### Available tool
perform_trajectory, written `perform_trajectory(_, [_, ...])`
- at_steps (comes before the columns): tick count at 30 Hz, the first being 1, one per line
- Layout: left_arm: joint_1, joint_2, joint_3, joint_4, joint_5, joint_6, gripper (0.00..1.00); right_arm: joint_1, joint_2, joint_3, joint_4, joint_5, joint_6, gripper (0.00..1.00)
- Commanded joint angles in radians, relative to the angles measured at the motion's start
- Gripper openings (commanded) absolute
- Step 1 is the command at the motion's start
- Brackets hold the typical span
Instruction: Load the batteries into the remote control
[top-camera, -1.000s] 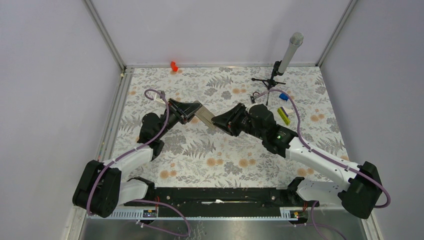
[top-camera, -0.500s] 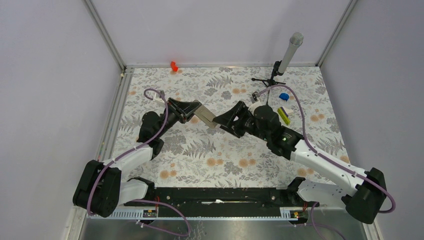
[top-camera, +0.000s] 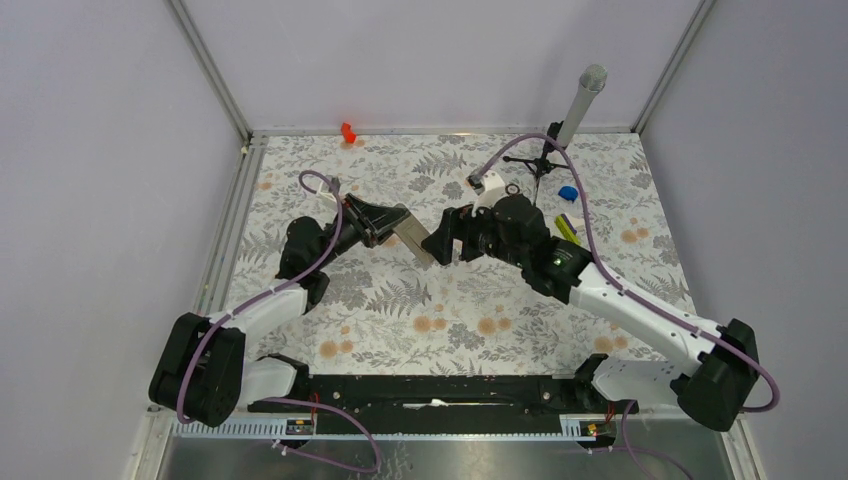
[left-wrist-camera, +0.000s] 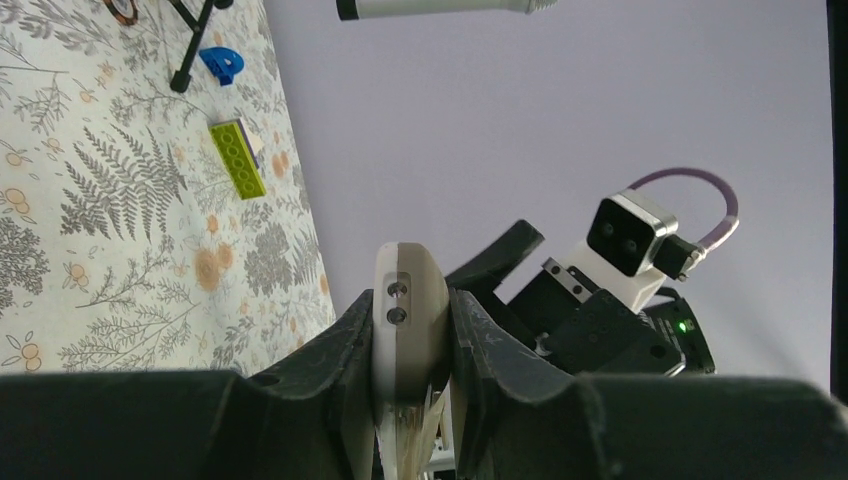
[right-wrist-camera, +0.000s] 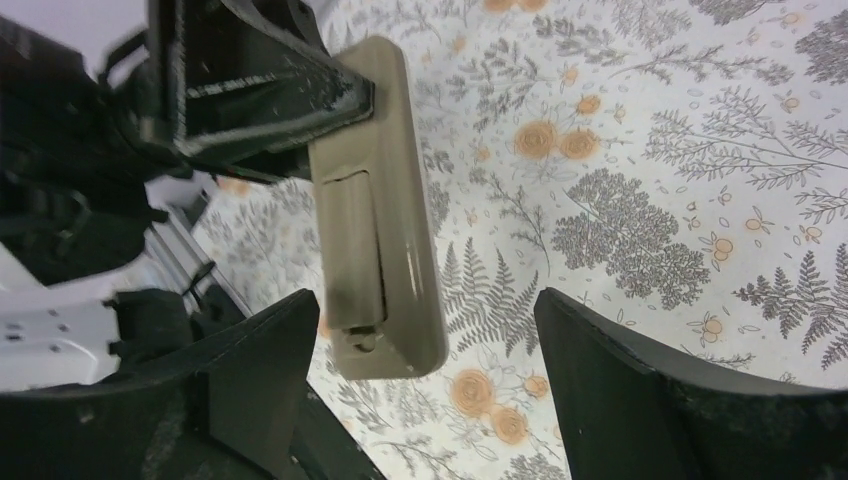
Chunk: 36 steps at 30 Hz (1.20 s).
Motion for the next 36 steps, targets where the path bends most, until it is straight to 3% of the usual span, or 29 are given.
perform_trajectory(1, [-0.003,-0.005,0.054,0.065,0.078,0.024,0.0,0.002,0.051,0.044,0.087,-0.084,-0.157,0.87])
perform_trajectory(14, [-0.01,0.002,0.055,0.088,0.117,0.038,0.0,0.006,0.084,0.043,0.167,-0.062,-0.025,0.82])
perform_trajectory(23, [-0.012,0.008,0.048,0.155,0.124,0.005,0.0,0.005,0.148,0.081,0.1,-0.025,0.059,0.53])
perform_trajectory(25, [-0.012,0.005,0.049,0.153,0.125,0.005,0.0,0.006,0.151,0.082,0.093,-0.029,0.067,0.51])
perform_trajectory(27, [-0.012,0.004,0.048,0.147,0.123,0.008,0.0,0.004,0.143,0.08,0.094,-0.033,0.08,0.54])
perform_trajectory(33, [-0.012,0.015,0.046,0.152,0.128,0.007,0.0,-0.017,0.068,0.065,0.082,-0.066,0.153,0.83])
perform_trajectory(36, [-0.012,0.014,0.049,0.153,0.134,0.009,0.0,-0.032,0.029,0.034,0.101,-0.136,0.181,0.91])
